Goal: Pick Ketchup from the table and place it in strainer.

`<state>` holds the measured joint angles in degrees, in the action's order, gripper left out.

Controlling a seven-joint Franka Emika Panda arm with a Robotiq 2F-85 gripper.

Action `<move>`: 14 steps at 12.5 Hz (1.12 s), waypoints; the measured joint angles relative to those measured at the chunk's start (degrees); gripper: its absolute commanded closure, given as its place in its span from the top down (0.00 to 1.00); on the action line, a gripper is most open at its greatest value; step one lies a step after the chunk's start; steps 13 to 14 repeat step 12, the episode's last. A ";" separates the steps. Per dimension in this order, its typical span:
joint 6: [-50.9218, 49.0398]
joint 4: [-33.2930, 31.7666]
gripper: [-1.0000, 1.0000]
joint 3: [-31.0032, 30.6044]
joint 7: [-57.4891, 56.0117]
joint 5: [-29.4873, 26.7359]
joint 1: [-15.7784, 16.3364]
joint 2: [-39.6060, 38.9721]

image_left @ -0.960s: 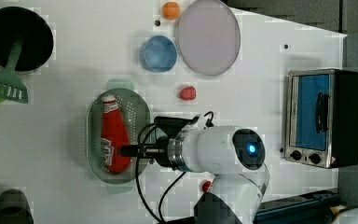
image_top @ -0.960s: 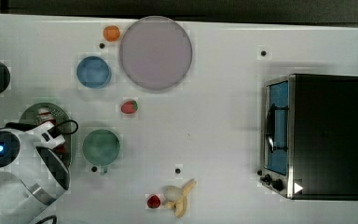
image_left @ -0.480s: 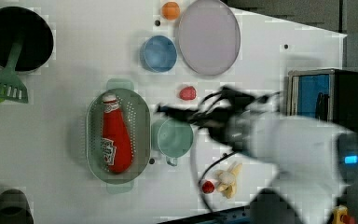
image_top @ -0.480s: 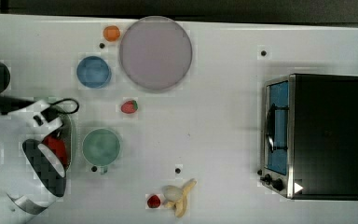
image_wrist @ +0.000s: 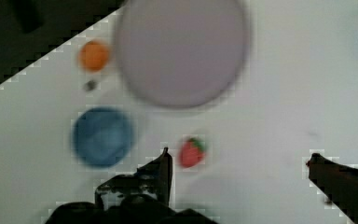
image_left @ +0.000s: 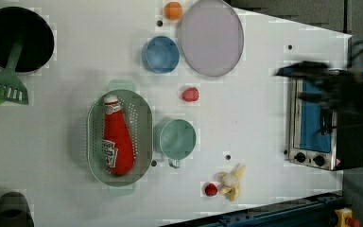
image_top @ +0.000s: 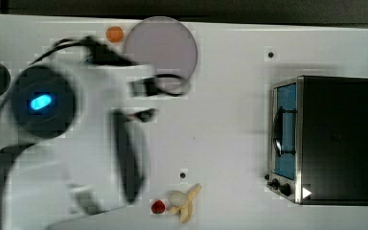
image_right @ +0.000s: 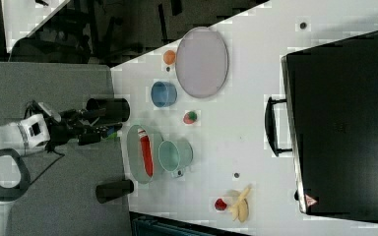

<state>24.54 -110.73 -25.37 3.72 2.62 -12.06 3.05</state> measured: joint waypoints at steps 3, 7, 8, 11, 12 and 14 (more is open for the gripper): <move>-12.02 5.88 1.00 7.51 0.00 -0.47 -1.85 -0.09; -22.23 10.07 1.00 13.18 -0.01 -2.37 -3.45 1.10; -22.65 11.02 1.00 13.19 -0.01 -2.51 -3.88 1.04; -22.42 11.25 1.00 13.43 -0.01 -2.60 -3.41 0.95; -22.01 11.25 1.00 13.66 -0.01 -2.44 -2.87 0.92; -22.01 11.25 1.00 13.66 -0.01 -2.44 -2.87 0.92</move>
